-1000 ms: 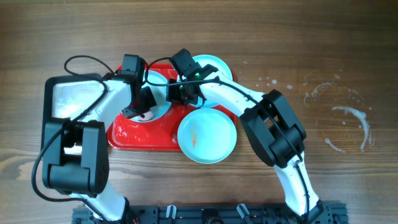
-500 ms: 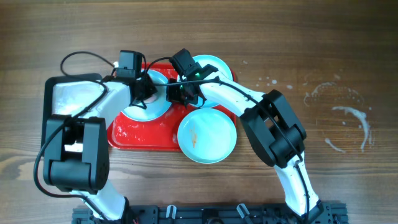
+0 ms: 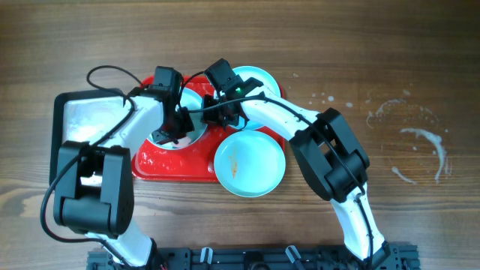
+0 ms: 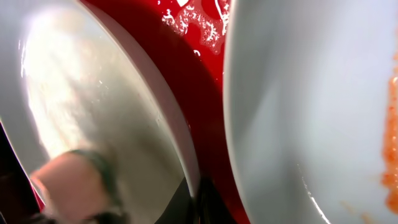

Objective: Clean dirty plates on tray and stack at the side
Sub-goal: 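Keep scrubbing the plate with the sponge while right gripper holds it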

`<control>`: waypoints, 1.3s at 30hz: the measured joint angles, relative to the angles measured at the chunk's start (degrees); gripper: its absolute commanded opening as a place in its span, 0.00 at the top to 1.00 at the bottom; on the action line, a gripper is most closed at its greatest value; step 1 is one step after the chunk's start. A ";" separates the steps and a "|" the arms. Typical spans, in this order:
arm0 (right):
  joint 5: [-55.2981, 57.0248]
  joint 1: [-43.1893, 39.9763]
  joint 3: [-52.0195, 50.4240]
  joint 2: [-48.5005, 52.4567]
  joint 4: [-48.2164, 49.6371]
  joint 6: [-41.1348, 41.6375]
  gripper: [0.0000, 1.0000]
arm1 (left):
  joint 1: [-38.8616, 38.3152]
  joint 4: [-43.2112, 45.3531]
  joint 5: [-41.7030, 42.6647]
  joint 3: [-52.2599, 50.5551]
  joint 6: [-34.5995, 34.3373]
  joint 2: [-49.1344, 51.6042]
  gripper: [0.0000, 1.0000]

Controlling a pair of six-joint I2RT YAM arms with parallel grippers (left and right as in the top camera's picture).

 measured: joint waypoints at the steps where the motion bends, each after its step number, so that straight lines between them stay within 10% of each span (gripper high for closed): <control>1: 0.00 0.00 0.00 0.00 0.00 0.00 0.95 | -0.15 0.13 -3.04 -0.04 -1.81 0.00 0.96; 12: -0.02 0.00 0.00 0.00 0.02 0.04 0.96 | 0.17 18.25 -20.79 -2.62 -16.06 1.44 0.96; 21: -0.02 0.00 0.00 0.00 0.02 0.04 0.96 | 1.07 27.12 -6.12 -2.91 -8.76 1.97 0.96; 28: -0.02 0.00 0.00 0.00 -0.04 -0.22 0.96 | 1.07 15.91 6.71 -0.85 4.48 1.51 0.96; 39: -0.07 0.00 0.00 0.00 -0.04 -1.29 0.96 | -0.15 3.98 -2.60 -0.02 -1.29 0.35 0.96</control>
